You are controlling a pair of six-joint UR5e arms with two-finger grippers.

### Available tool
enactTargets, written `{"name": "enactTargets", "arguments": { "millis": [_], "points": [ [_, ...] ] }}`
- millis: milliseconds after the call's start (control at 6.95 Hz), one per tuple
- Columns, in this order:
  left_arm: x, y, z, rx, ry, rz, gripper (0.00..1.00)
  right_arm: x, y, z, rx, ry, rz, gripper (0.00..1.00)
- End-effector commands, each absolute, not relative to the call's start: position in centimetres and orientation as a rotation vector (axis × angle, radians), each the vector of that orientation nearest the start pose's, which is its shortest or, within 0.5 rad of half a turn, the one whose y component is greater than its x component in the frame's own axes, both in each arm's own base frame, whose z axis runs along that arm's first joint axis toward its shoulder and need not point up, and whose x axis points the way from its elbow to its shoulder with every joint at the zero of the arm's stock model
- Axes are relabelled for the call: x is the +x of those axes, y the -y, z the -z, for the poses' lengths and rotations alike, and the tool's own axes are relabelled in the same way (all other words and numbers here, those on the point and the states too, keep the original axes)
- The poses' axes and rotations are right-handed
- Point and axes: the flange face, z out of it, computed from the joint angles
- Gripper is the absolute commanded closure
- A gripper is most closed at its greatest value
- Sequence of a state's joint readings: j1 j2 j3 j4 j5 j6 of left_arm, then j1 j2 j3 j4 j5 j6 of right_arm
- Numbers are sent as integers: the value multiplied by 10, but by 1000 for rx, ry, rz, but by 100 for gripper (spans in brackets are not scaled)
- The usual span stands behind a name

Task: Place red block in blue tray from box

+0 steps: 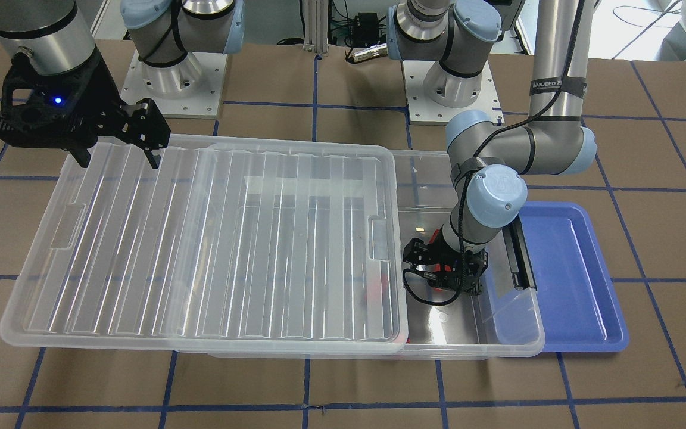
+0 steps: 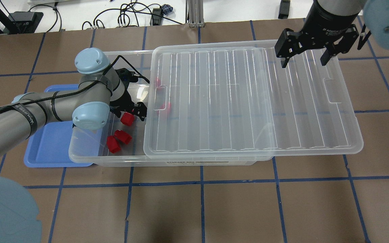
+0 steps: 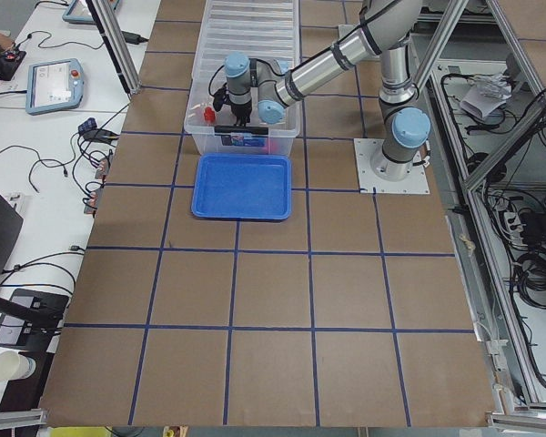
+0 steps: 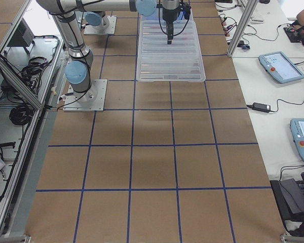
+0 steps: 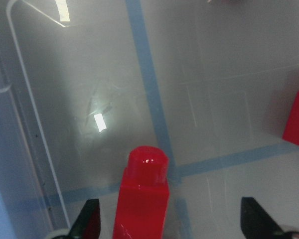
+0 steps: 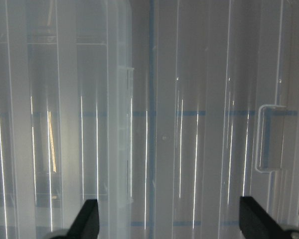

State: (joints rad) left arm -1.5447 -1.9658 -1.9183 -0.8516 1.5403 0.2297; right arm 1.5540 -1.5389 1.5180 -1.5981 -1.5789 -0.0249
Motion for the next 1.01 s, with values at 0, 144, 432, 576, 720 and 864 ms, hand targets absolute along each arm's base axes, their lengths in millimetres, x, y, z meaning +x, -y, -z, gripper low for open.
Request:
{"name": "enactTargets", "arguments": {
  "millis": [0,144,432,576,720,864],
  "points": [
    [-122,552,-182,332,-3155,-40,24,123,513,-502,-14,-3163,79,0],
    [-122,551,-181,318,-3156,-55,50,121,513,-503,-13,-3174,84,0],
    [-122,548,-191,317,-3153,-34,78,108,515,-501,-33,-3192,65,0],
    [-125,552,-205,321,-3156,6,78,108,515,-501,-33,-3192,60,0],
    [-124,557,-219,278,-3162,50,78,107,516,-501,-33,-3192,62,0],
    [-129,563,-243,194,-3207,32,78,101,522,-509,-17,-3191,90,0]
  ]
}}
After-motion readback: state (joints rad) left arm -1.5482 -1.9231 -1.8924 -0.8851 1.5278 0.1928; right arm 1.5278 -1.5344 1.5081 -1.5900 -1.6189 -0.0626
